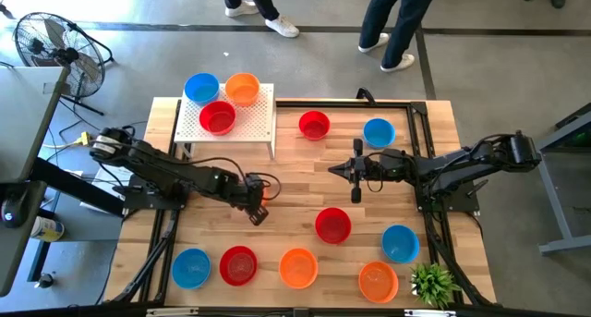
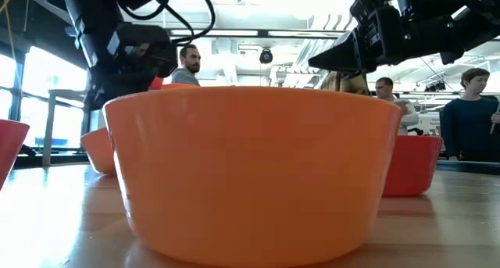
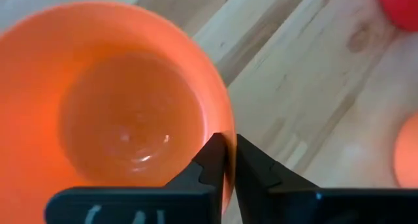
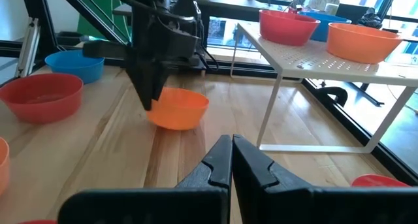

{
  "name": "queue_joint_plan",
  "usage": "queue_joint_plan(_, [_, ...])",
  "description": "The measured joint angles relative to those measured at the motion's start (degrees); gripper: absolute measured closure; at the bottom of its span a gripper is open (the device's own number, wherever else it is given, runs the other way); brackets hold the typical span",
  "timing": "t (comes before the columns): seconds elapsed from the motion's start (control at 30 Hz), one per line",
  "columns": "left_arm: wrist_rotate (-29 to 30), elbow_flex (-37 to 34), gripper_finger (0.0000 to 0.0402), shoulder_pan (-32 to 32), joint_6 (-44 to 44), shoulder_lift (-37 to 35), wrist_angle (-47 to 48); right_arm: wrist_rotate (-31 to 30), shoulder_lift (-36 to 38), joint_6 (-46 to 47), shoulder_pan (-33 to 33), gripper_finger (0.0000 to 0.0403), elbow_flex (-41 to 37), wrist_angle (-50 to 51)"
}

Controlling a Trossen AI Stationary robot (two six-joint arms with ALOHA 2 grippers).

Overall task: Pick & Place Mini bowls
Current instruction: Stack the orange bowl on top of the orange bowl on the shelf

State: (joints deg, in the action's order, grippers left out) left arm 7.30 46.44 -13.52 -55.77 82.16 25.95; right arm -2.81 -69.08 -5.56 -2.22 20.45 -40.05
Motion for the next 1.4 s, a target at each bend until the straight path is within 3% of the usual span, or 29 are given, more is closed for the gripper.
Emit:
queue_joint_plan(0.27, [-0.6,3.2,0.0311,0.0,1.3,0.7,1.5,-0.2,-0.4,0.0,0.0,0.0402,0.0,-0.1])
queue_joint_plan(0.47, [2.7,9.0,0.0261,0.0,5.2,0.0,12.9,-0.2,-0.4,0.0,0.0,0.0403,0.0,-0.1])
queue_joint_plan(0.6, [5.9,10.4,0.0254,0.0,5.9,-1.6,22.0,-0.2,-0.4,0.0,0.0,0.0403,0.0,0.0])
queue_joint_plan(0.8, [6.4,6.9,0.0281,0.0,3.5,-7.2,22.6,-0.2,-0.4,0.0,0.0,0.0403,0.0,0.0])
queue_joint_plan(1.0, [6.4,0.2,0.0295,0.0,-4.2,-12.3,22.1,-0.2,-0.4,-0.4,0.0,0.0403,0.0,-0.1])
queue_joint_plan(1.23, [6.0,-4.0,0.0243,0.9,-7.4,-13.2,20.6,-0.2,-0.4,-0.4,0.0,0.0402,0.0,-0.6])
queue_joint_plan(1.4, [6.4,-4.0,0.0202,5.1,-2.5,-13.2,20.3,-0.2,-0.4,-0.4,0.0,0.0403,0.0,-0.9])
